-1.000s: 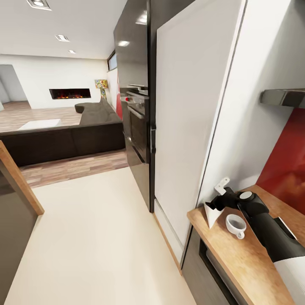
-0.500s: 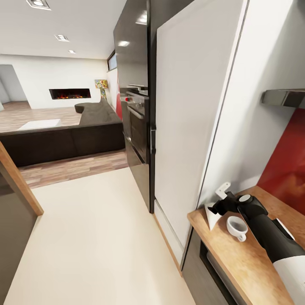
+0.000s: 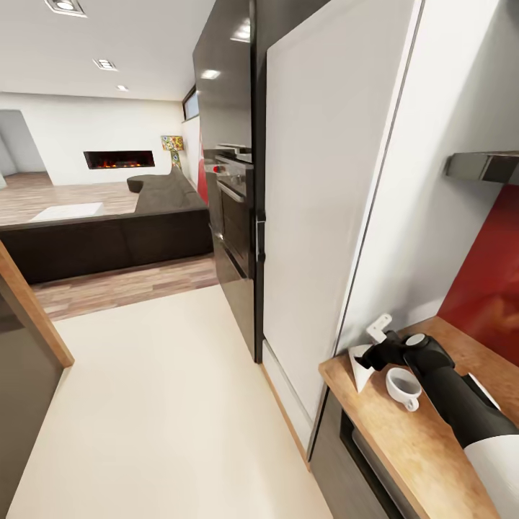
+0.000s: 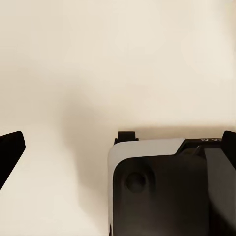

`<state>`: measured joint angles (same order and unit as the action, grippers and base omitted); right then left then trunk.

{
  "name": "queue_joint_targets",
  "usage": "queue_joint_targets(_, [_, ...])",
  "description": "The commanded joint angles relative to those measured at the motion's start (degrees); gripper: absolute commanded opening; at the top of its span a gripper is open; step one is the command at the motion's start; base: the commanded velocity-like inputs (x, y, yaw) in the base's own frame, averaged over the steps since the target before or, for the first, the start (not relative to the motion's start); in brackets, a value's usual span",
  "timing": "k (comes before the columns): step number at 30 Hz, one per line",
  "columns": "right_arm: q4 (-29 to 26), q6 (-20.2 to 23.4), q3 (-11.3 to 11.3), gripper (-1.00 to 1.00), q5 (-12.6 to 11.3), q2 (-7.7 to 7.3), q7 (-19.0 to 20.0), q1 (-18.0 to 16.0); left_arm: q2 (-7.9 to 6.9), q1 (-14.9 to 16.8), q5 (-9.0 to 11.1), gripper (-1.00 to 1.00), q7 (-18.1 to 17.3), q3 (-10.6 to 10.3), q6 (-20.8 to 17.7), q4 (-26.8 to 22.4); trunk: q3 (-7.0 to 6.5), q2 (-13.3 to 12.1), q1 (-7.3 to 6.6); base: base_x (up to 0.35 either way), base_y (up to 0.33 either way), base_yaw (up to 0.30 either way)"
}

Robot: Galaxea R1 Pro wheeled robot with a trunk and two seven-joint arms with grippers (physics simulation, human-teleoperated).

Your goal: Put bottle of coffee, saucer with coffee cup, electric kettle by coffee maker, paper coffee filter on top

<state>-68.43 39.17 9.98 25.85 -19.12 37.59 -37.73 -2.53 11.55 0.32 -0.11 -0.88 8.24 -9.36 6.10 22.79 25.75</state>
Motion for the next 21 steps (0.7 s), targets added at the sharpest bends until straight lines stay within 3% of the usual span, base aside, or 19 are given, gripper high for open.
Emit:
queue_joint_targets(1, [0.0,0.1,0.1,1.0,0.6,-0.04,0.5,-0.1,-0.01,0.0,0.0,1.0,0.0,-0.1,0.2,0.0,0.13,0.1,0.04,0.0,0.0,0.0])
queue_joint_targets(21, [3.4,0.1,0.1,1.0,0.5,0.04,0.5,-0.1,0.02,0.0,0.0,1.0,0.0,0.0,0.2,0.7,0.13,0.1,0.04,0.028,0.0,0.0])
